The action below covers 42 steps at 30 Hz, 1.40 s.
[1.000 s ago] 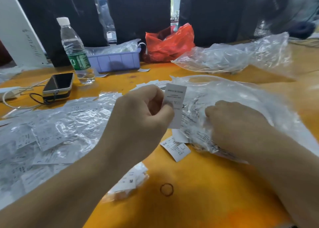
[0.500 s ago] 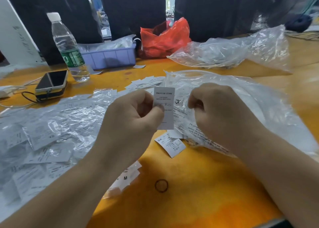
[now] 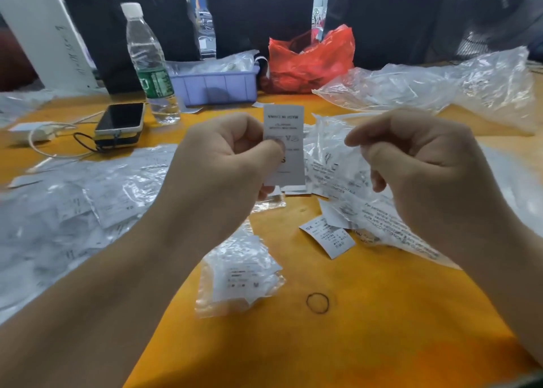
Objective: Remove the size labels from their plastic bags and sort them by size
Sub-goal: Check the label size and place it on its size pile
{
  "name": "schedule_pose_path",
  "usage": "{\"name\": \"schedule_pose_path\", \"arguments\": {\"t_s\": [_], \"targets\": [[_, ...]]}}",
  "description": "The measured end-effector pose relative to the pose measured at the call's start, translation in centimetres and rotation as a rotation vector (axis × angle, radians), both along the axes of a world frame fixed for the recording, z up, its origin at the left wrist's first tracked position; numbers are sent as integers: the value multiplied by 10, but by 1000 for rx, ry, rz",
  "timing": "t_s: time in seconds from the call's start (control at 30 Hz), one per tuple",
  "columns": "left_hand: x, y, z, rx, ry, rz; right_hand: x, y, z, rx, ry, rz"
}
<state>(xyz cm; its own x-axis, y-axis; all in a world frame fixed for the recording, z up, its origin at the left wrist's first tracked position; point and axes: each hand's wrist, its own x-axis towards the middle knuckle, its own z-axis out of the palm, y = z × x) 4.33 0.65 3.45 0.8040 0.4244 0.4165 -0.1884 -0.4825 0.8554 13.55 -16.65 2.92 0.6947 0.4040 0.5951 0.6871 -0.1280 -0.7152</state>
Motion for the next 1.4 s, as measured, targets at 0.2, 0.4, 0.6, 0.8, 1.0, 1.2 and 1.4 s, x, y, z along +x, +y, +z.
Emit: {"name": "schedule_pose_path", "arguments": {"t_s": [0.2,0.4,0.6,0.8,1.0,1.2,1.4], "targets": [[-15,27,2,46,19,52,-6,29,15,48,100,131],[-34,51,-11,-3,-92,168,-3,69,21,-14,235,312],[-35,47,-8,99,-141,131,-5,89,5,14,373,437],[-33,50,-10,102,-130,126,-8,83,-2,64,486,585],[-32,56,-11,34,-113,147,-8,81,-4,37,531,604],[-31,55,-14,40,-103,95,-14,87,-6,-6,627,691],[-30,46,-16,135,-84,-3,-20,87,-8,46,653,761]]}}
